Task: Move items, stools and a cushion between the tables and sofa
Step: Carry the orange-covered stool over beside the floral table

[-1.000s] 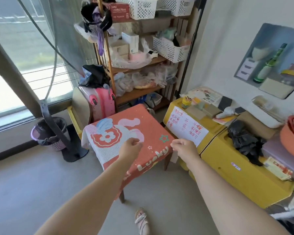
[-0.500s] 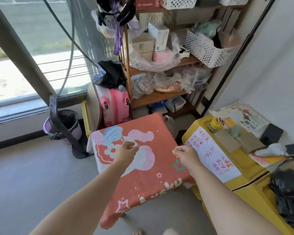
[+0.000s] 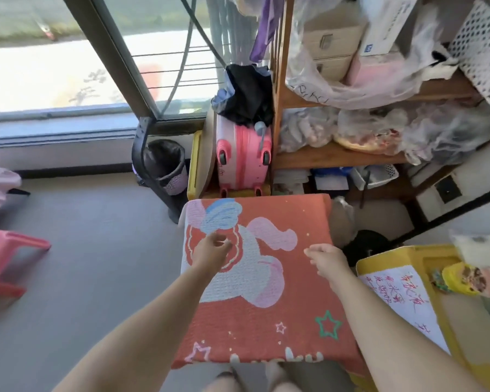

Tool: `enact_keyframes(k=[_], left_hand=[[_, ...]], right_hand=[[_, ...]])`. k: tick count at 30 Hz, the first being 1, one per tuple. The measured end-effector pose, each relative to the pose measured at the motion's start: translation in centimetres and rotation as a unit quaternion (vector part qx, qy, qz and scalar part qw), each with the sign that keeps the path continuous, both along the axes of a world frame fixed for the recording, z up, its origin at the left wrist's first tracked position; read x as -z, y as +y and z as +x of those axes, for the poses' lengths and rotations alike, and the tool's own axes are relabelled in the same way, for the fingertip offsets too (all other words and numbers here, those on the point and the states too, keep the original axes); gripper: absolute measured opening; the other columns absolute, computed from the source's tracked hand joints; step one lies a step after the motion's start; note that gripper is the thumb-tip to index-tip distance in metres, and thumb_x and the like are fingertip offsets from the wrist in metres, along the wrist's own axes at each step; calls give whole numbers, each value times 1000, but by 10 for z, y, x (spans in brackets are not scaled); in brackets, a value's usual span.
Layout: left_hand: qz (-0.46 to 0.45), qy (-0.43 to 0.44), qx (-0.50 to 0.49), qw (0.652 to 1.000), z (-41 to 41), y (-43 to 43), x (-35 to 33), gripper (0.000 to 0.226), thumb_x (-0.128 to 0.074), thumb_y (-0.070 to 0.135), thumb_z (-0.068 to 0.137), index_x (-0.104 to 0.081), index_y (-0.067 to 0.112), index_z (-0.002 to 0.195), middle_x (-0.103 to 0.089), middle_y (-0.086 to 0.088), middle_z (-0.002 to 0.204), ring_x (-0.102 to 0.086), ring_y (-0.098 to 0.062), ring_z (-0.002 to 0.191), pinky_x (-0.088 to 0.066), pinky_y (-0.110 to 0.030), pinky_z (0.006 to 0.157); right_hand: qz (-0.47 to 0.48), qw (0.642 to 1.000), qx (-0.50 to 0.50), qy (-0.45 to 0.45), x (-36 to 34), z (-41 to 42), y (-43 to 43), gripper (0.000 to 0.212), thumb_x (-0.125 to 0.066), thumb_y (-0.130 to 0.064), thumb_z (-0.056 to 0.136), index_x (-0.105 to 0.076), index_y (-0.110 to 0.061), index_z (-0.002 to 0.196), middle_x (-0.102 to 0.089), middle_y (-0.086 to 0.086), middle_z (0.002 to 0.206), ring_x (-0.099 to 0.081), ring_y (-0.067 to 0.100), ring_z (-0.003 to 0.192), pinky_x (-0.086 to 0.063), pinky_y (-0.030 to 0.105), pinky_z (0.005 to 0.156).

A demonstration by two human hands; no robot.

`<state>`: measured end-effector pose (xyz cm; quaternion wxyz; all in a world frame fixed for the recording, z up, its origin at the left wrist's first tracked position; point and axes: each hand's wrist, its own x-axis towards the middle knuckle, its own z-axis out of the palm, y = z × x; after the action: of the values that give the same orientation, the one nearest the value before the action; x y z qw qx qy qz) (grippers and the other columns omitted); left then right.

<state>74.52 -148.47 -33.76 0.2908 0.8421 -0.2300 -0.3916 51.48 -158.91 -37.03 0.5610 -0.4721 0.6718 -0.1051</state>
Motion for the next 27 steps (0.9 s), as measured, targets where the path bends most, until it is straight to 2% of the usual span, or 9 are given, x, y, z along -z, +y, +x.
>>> enact_keyframes(k=[3,7,12,15,17,22,27], left_hand=[[20,2,-12,1000,1,-3,17,37,-60,28,88,-58,11,122,-66,-6,112,-64,-22,95,-51,-31,72],[48,-1,-23,999,14,1,44,37,-60,26,88,-60,11,122,-67,-7,113,-64,-23,99,-52,-39,87],[92,-35,-41,994,38,-1,85,35,-59,25,88,-60,10,120,-66,-8,116,-61,-24,105,-48,-36,90],[101,-30,-64,992,53,-1,109,33,-59,23,89,-61,10,119,-66,-9,116,-61,-22,103,-49,-35,90],[116,-29,-85,989,64,2,126,32,-60,23,89,-61,10,118,-67,-10,115,-62,-25,103,-50,-40,93],[152,-48,-117,980,82,6,160,38,-62,24,87,-58,10,121,-66,-10,113,-62,-27,102,-49,-38,91],[195,-101,-114,969,80,9,183,52,-62,26,86,-47,6,132,-50,-17,127,-47,-32,121,-37,-44,106]], right_hand=[[19,1000,-8,10,18,-1,-17,21,-65,-23,84,-61,-14,103,-60,5,102,-59,26,104,-46,37,84],[38,998,-14,38,45,-5,-31,30,-64,-23,84,-61,-10,111,-62,8,109,-59,27,105,-45,35,83],[22,996,-20,85,82,-1,-51,35,-65,-24,84,-61,-11,116,-62,10,118,-56,24,101,-42,30,82],[25,992,-35,120,105,-1,-57,42,-62,-25,85,-56,-11,124,-58,10,126,-55,29,111,-43,34,88],[29,988,-53,143,120,0,-61,45,-61,-25,86,-52,-11,128,-55,11,132,-54,30,115,-43,35,90],[-10,965,-100,242,147,5,-68,45,-59,-27,85,-52,-14,128,-51,13,131,-53,33,113,-41,33,82],[-55,947,-72,308,158,12,-66,47,-57,-25,85,-47,-13,129,-42,18,131,-40,36,120,-41,46,92]])
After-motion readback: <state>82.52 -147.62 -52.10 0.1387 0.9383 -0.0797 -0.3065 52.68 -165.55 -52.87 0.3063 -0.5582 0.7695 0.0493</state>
